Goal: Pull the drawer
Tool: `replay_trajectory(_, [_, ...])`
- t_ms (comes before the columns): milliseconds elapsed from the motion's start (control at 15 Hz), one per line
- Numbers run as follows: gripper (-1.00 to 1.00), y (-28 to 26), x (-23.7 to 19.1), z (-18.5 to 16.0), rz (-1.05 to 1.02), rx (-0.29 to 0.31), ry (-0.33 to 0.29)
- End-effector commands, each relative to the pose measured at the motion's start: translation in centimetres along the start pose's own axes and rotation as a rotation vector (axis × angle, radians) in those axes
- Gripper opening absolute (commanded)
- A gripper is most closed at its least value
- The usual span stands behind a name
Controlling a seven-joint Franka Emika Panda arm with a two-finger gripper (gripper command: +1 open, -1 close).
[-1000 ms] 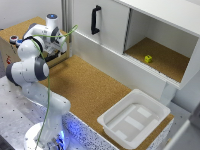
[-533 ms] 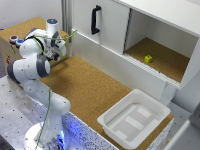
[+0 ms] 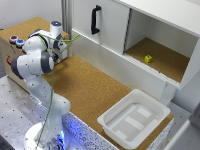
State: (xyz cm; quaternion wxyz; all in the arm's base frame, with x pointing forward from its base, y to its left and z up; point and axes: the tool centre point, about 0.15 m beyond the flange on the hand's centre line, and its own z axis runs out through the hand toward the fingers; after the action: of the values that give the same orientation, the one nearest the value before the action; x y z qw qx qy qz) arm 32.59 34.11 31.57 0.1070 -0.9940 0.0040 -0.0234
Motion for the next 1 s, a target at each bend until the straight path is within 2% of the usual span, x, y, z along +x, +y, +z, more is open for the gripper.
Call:
replay_trajectory(0, [1.0, -0.3, 1.2, 1.0, 0.034, 0.021, -0.076])
replay_trajectory(67, [-1.0, -0.3, 1.1, 1.1, 0.032, 0.025, -0.08])
replay_trajectory(467, [-1.0, -0.3, 1.0, 1.6, 0.035, 0.042, -0.114])
replay_trajectory(933, [-1.0, -0.5, 0.7, 2.4, 0.006, 0.026, -0.148])
